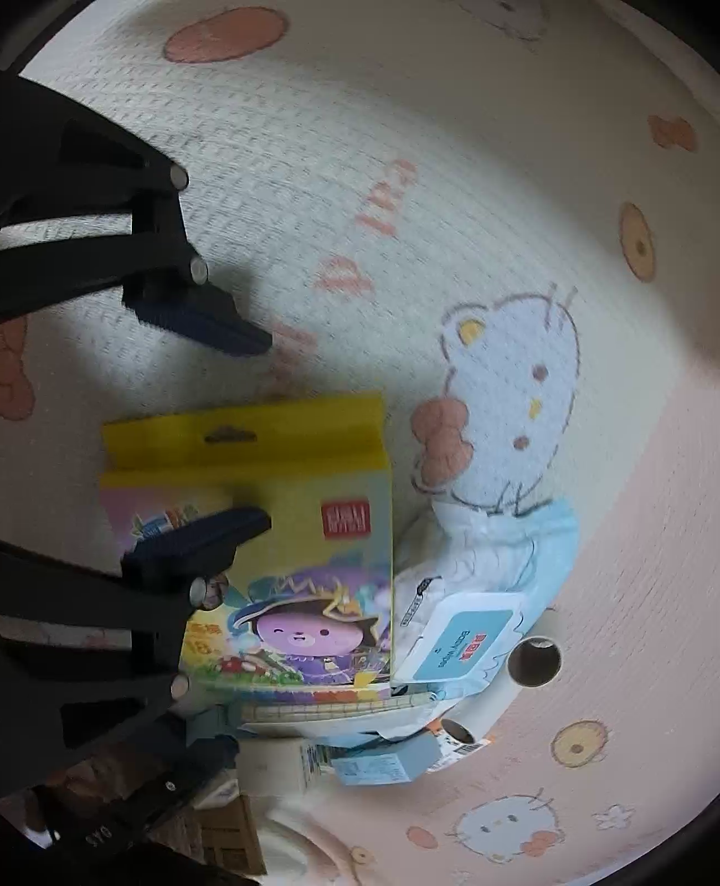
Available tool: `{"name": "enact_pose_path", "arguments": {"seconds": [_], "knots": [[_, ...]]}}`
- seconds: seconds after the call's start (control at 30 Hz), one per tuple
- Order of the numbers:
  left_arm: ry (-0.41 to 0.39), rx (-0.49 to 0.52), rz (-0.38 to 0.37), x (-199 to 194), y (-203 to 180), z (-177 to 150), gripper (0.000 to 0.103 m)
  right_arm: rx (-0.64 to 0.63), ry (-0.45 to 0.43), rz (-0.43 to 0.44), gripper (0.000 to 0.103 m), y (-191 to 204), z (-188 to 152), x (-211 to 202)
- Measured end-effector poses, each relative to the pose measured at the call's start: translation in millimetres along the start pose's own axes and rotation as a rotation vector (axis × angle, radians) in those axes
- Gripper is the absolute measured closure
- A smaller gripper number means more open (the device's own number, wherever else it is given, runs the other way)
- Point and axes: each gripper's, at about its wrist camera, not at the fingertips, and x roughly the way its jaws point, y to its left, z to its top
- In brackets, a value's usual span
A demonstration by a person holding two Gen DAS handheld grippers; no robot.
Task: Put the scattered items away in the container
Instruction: 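Grasp the yellow GORUN crayon box with the right gripper, then lift the yellow crayon box off the pile with the right gripper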
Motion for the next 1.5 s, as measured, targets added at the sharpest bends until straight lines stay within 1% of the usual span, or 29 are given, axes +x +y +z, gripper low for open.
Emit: {"name": "enact_pose_path", "arguments": {"seconds": [0.07, 0.17, 0.2, 0.33, 0.47, 0.63, 0.8, 0.83, 0.93, 1.03, 1.1, 1.23, 1.3, 1.33, 1.37, 1.43, 1.5], "knots": [[0.004, -0.024, -0.013, 0.6, 4.9, -2.3, 0.038, 0.036, 0.006, 0.007, 0.063, -7.1, -3.3, 2.2], [0.001, -0.047, -0.028, 2.8, 6.9, -3.9, 0.037, 0.063, 0.028, -0.045, 0.06, -15.7, -5.1, 11.3], [-0.004, -0.051, -0.033, 2.6, 6.9, -4.0, 0.037, 0.065, 0.029, -0.045, 0.06, -18.5, -5.6, 12.4], [-0.009, -0.032, -0.035, 7.4, -2.6, -1.6, 0.036, 0.111, 0.063, 0.006, 0.054, -29.6, -10.7, 27.9], [-0.013, -0.023, -0.052, 10.1, -6.7, 1.9, 0.036, 0.161, 0.041, 0.028, 0.054, -42.8, -14.3, 36.2], [-0.017, -0.061, -0.104, 15.5, -4.2, 7.2, 0.036, 0.172, 0.042, 0.073, 0.054, -44.3, -7.0, 49.8], [-0.03, -0.073, -0.135, 20.9, -10.6, 10.9, 0.036, 0.167, 0.037, 0.062, 0.052, -39.8, -5.9, 53.9], [-0.025, -0.071, -0.147, 21.9, -12.0, 10.9, 0.038, 0.171, 0.038, 0.065, 0.052, -39.5, -5.4, 55.2], [-0.036, -0.059, -0.125, 23.0, -18.4, 8.3, 0.038, 0.175, 0.035, 0.066, 0.052, -36.0, -4.5, 56.4], [-0.043, -0.05, -0.115, 23.1, -22.1, 6.1, 0.04, 0.155, 0.038, 0.047, 0.052, -28.1, -4.2, 56.2], [-0.024, -0.028, -0.113, 23.1, -19.9, 9.8, 0.042, 0.15, 0.059, 0.028, 0.052, -21.3, -6.4, 54.6], [0.013, 0.019, -0.122, 22.7, -17.7, 15.8, 0.045, 0.077, 0.117, -0.002, 0.055, -0.1, -17.6, 49.2], [0.026, 0.034, -0.13, 22.7, -15.9, 17.1, 0.047, 0.108, 0.128, -0.006, 0.054, -1.2, -19.2, 52.3], [0.027, 0.042, -0.128, 22.8, -15.2, 17.6, 0.051, 0.136, 0.127, -0.012, 0.054, -4.9, -18.1, 55.6], [0.03, 0.056, -0.104, 23.2, -17.3, 16.2, 0.053, 0.149, 0.121, -0.009, 0.054, -7.2, -16.6, 57.2], [0.021, 0.07, -0.092, 23.2, -17.0, 15.6, 0.053, 0.161, 0.084, 0.006, 0.054, -6.9, -10.0, 57.1], [0.019, 0.055, -0.095, 22.9, -15.6, 15.3, 0.052, 0.154, 0.087, 0.013, 0.052, -6.4, -8.3, 62.0]]}}
